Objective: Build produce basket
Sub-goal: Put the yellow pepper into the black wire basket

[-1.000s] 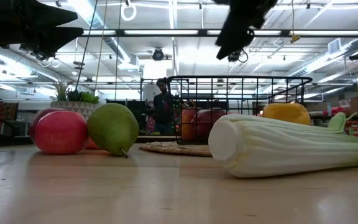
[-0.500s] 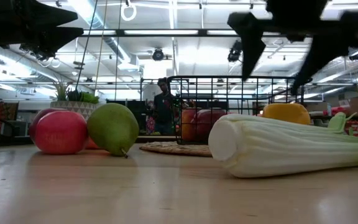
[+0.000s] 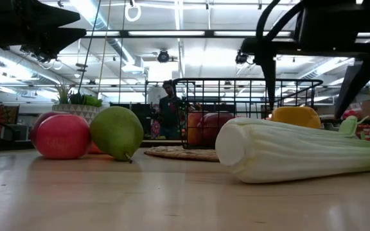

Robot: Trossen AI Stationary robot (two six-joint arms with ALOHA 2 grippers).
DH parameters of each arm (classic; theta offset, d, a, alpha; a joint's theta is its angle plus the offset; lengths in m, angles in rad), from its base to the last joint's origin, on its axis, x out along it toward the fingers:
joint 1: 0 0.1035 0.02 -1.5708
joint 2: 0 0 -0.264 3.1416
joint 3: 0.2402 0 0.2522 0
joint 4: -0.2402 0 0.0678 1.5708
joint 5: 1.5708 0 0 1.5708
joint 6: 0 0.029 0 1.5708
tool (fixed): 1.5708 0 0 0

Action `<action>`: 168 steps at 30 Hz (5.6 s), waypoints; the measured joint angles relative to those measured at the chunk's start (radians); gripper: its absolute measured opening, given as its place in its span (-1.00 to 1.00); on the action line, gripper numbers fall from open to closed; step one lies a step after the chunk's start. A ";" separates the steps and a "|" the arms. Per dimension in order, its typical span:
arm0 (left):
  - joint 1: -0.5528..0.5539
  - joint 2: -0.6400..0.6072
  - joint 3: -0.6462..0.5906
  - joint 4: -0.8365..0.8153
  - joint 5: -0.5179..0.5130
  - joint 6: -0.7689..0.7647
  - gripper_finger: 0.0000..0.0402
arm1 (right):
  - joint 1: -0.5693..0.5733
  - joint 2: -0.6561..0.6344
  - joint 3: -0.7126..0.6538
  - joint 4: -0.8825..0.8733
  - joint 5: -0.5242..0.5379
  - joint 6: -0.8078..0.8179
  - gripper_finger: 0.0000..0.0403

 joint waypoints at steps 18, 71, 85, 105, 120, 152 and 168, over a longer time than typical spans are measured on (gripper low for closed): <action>0.000 0.000 0.000 0.000 0.000 0.000 0.40 | -0.110 0.014 -0.078 0.046 -0.025 -0.056 0.97; 0.000 0.000 0.000 0.000 0.000 0.000 0.40 | -0.468 0.013 0.509 0.037 -0.492 1.119 0.55; 0.000 0.000 0.000 0.000 0.000 0.000 0.40 | -0.650 0.013 0.509 0.106 -0.521 1.412 0.56; 0.000 0.000 0.000 0.000 0.000 0.000 0.40 | -0.738 0.013 0.509 0.079 -0.648 1.301 0.56; 0.000 0.000 0.000 0.000 0.000 0.000 0.40 | -0.740 0.013 0.509 -0.046 -0.623 1.145 0.56; 0.000 0.000 0.000 0.000 0.000 0.000 0.40 | -0.676 0.002 0.693 -0.134 -0.294 0.507 0.56; 0.000 0.000 0.000 0.000 0.000 0.000 0.40 | -0.660 0.014 0.610 -0.135 -0.227 0.311 0.56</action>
